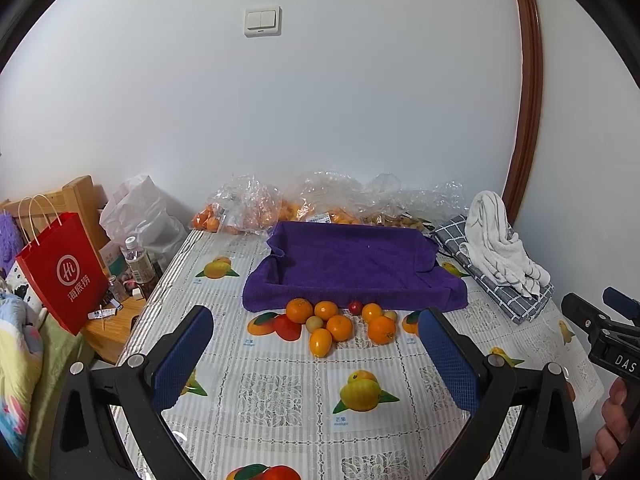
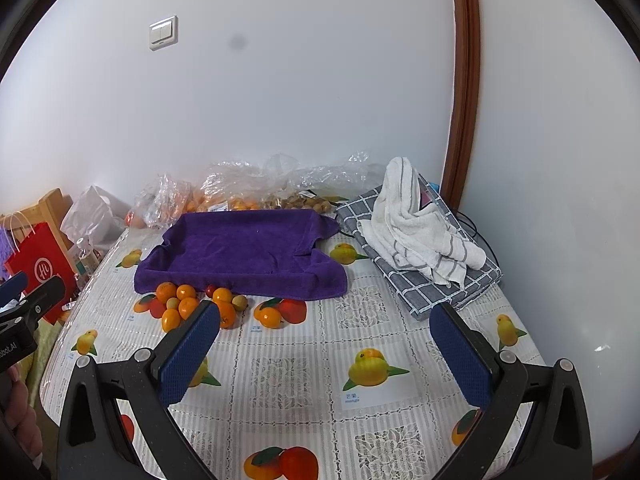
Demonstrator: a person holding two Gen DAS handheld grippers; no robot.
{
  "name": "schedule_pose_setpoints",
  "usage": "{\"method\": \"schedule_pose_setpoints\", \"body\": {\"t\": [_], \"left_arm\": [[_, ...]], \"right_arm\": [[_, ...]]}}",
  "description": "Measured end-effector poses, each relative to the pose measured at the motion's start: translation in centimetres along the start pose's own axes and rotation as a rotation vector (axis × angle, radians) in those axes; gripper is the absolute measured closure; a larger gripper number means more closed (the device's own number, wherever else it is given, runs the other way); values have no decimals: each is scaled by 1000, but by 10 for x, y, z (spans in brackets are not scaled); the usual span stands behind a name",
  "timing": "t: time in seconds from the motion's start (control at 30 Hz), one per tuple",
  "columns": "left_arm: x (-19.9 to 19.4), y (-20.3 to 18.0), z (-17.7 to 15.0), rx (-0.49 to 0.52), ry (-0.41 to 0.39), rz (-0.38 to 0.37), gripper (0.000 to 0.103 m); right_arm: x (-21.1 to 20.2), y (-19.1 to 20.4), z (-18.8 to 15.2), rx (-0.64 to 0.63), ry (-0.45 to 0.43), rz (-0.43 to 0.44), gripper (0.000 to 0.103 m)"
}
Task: Organize fruits
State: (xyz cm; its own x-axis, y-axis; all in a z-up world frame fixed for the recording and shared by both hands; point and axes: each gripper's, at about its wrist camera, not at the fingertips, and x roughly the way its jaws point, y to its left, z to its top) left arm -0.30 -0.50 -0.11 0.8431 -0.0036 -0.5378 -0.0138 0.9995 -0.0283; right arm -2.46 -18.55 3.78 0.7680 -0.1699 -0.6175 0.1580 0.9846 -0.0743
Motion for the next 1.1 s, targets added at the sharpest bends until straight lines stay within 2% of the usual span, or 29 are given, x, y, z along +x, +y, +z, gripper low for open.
{"method": "schedule_pose_setpoints", "body": {"t": [0.8,1.1], "left_arm": [[0,0,0,1,-2,-2,0],[1,9,12,-6,-4,19,0]], "right_arm": [[1,4,-2,-4,0,4,0],[14,13,-4,-32,14,13,0]]}}
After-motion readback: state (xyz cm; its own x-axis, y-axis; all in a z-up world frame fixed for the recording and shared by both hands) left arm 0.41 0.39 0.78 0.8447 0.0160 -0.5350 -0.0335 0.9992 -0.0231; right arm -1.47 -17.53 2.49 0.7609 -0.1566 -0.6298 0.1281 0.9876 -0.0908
